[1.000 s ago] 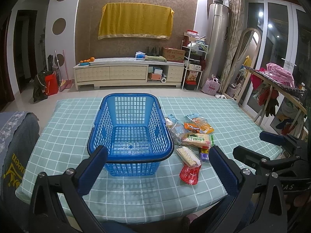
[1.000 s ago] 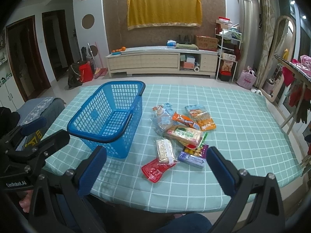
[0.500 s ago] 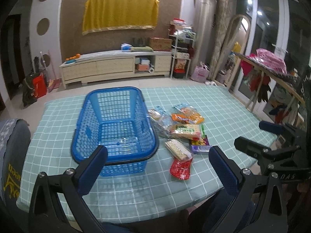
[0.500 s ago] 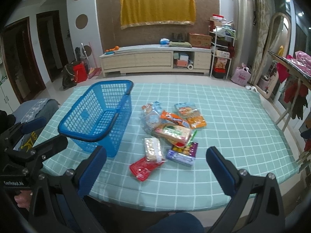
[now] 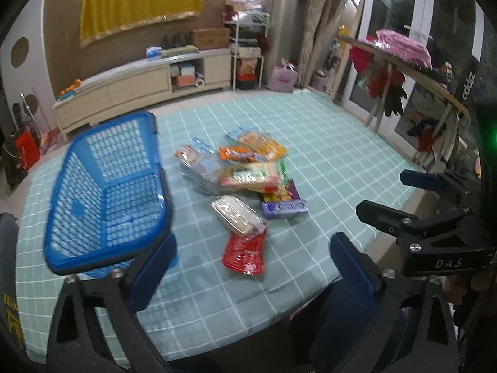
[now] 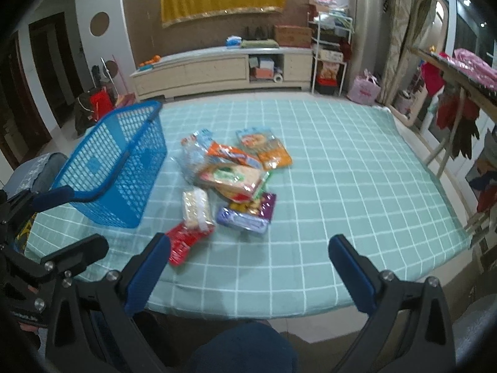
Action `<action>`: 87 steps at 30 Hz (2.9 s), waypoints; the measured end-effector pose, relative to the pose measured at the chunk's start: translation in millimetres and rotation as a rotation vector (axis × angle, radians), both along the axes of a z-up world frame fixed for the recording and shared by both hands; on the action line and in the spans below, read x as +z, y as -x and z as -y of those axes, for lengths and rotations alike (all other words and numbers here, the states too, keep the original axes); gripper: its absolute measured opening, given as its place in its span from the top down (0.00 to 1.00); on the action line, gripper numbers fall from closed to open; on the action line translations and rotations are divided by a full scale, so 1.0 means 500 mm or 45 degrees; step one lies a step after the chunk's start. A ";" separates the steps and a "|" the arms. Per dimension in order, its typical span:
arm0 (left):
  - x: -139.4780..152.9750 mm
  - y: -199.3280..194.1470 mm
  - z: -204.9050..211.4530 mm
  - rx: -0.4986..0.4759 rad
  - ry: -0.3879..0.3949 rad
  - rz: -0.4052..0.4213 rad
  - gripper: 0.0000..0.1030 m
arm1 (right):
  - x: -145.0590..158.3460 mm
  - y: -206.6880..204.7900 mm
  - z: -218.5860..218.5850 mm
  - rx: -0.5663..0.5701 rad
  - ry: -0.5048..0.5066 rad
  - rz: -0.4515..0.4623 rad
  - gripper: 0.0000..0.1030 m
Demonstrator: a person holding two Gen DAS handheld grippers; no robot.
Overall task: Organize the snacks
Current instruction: 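Lower the left tool onto the red packet and close its fingers, then lift the red packet with the left tool and carry it over the basket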
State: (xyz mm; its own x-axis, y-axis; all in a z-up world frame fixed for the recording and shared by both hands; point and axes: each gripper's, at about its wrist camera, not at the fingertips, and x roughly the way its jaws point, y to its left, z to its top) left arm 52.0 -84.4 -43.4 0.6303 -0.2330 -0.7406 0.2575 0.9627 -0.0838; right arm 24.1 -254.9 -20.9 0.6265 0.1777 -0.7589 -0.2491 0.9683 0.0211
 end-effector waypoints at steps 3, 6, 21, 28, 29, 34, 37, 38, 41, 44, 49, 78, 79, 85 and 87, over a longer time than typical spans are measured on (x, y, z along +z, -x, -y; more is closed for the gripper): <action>-0.027 -0.019 0.016 -0.022 -0.008 -0.067 0.16 | -0.021 -0.011 0.013 -0.012 -0.003 -0.034 0.03; -0.057 -0.038 0.030 -0.043 -0.016 -0.140 0.23 | -0.047 -0.020 0.027 -0.017 -0.010 -0.078 0.07; -0.176 -0.130 0.072 -0.113 -0.152 -0.303 0.27 | -0.166 -0.074 0.037 0.018 -0.015 -0.219 0.10; -0.228 -0.174 0.060 -0.085 -0.170 -0.358 0.27 | -0.198 -0.097 0.036 0.030 -0.005 -0.246 0.10; -0.234 -0.179 0.058 -0.079 -0.165 -0.373 0.27 | -0.203 -0.099 0.036 0.033 -0.007 -0.252 0.10; -0.256 -0.191 0.056 -0.073 -0.182 -0.400 0.30 | -0.218 -0.108 0.036 0.032 -0.022 -0.275 0.10; -0.269 -0.200 0.044 -0.036 -0.133 -0.441 0.51 | -0.221 -0.108 0.039 0.034 -0.024 -0.279 0.10; -0.273 -0.202 0.037 -0.020 -0.099 -0.456 0.51 | -0.222 -0.108 0.039 0.034 -0.024 -0.279 0.10; -0.278 -0.200 0.036 -0.014 -0.076 -0.459 0.58 | -0.222 -0.111 0.040 0.028 -0.026 -0.280 0.10; -0.276 -0.194 0.036 -0.016 -0.072 -0.468 0.65 | -0.219 -0.112 0.041 0.036 -0.031 -0.279 0.10; -0.262 -0.178 0.039 -0.009 -0.063 -0.474 0.82 | -0.212 -0.118 0.037 0.050 -0.026 -0.273 0.10; -0.036 -0.036 0.004 0.010 0.008 -0.082 1.00 | -0.088 -0.092 -0.047 0.175 -0.018 -0.199 0.10; -0.022 -0.032 -0.001 0.013 0.013 -0.061 1.00 | -0.082 -0.090 -0.051 0.176 -0.016 -0.191 0.10; 0.063 -0.009 -0.039 0.035 0.011 0.082 1.00 | -0.065 -0.101 -0.083 0.214 -0.023 -0.184 0.10; 0.088 -0.008 -0.060 0.058 0.002 0.119 1.00 | -0.072 -0.109 -0.098 0.232 -0.022 -0.199 0.10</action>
